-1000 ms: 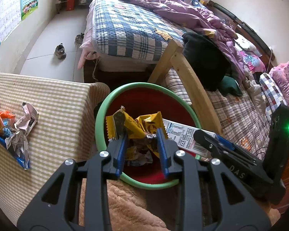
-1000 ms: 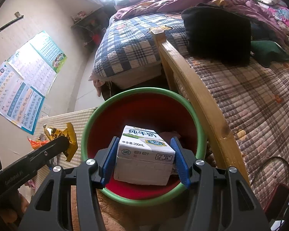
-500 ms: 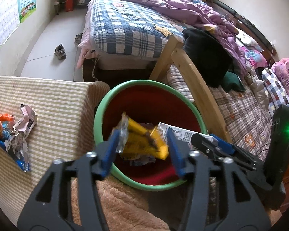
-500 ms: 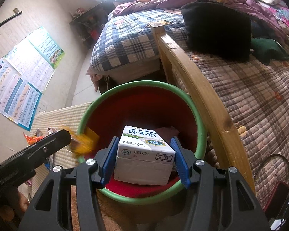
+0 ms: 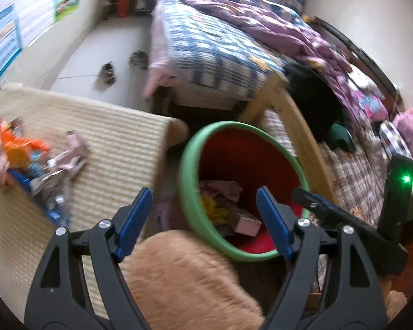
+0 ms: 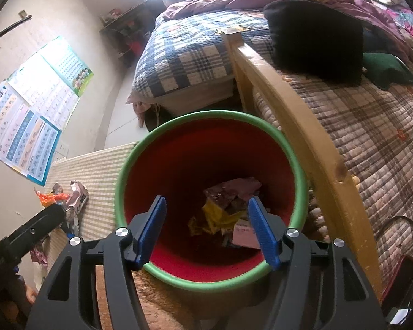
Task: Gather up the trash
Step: 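Open both grippers to drop the carton and gold wrapper into the bin, then grasp the purple snack bag with the left gripper while the right returns over the table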
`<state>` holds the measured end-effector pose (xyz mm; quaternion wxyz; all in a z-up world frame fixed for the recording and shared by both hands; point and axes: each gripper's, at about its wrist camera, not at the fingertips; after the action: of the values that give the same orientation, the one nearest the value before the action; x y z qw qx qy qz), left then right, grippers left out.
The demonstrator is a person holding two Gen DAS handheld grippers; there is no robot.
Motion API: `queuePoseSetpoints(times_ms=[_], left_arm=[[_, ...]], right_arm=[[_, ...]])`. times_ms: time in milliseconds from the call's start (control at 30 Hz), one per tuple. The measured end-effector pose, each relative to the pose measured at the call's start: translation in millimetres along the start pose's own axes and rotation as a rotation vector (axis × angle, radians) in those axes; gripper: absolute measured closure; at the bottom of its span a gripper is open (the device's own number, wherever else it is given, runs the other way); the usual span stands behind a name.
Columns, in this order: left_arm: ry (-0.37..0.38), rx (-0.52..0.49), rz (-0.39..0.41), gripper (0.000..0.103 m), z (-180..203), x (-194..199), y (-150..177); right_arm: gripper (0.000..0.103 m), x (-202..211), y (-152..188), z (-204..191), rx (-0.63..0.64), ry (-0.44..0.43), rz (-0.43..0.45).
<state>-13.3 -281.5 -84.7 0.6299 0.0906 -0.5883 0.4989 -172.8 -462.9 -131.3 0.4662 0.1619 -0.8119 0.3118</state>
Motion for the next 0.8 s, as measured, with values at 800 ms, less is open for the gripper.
queuePoseSetpoints(times_ms=[800], left_arm=[[-0.646,0.38,0.067,0.016,-341,100,65]], right_arm=[[0.042,-23,30,-118,0.235,-0.046,-0.086]])
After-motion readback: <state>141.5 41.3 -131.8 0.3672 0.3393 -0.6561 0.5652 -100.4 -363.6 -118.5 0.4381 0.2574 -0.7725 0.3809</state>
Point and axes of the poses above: each gripper's, at about its wrist camera, not at the fingertips, and x roughly against the way its jaws point, z to its right, y to its underside, and after that the axes turned 3 degrees about -z, right-handed
